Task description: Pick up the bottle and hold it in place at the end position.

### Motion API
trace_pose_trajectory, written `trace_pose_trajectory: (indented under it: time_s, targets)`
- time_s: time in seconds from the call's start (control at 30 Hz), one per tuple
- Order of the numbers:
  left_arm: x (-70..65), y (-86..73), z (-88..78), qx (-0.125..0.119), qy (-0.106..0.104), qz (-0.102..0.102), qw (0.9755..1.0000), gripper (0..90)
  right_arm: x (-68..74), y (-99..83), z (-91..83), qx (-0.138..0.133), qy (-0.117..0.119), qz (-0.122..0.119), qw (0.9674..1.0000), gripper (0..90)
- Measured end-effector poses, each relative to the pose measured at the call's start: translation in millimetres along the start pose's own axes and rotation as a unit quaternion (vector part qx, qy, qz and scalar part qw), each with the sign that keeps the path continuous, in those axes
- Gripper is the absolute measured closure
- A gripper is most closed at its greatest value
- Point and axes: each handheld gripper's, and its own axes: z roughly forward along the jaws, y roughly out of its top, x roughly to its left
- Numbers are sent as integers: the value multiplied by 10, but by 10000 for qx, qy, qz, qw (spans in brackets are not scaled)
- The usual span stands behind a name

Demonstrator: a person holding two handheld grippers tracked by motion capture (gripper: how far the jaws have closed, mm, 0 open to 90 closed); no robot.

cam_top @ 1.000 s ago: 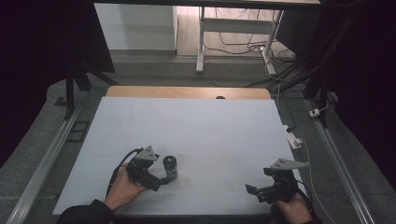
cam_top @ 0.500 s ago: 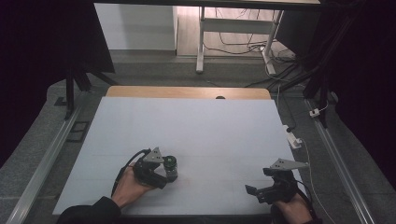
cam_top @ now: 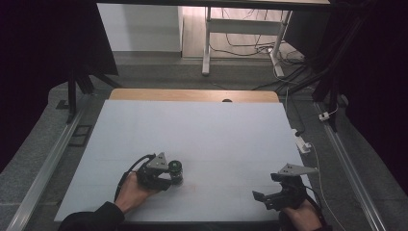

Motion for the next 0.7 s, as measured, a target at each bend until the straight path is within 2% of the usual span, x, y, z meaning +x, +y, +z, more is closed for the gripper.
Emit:
trace_pose_trajectory:
  time_s: [0.47, 0.6, 0.7]
  targets:
    - [-13, 39, -7, 107, 109, 128, 9998, 544, 1, -1, 0, 3, -4, -11, 10000, 0]
    - [5, 66, -36, 13, 22, 52, 10000, 544, 1, -1, 0, 4, -4, -11, 10000, 0]
    - [18, 96, -61, -67, -3, 109, 9999, 544, 1, 0, 2, 8, -5, -3, 10000, 0]
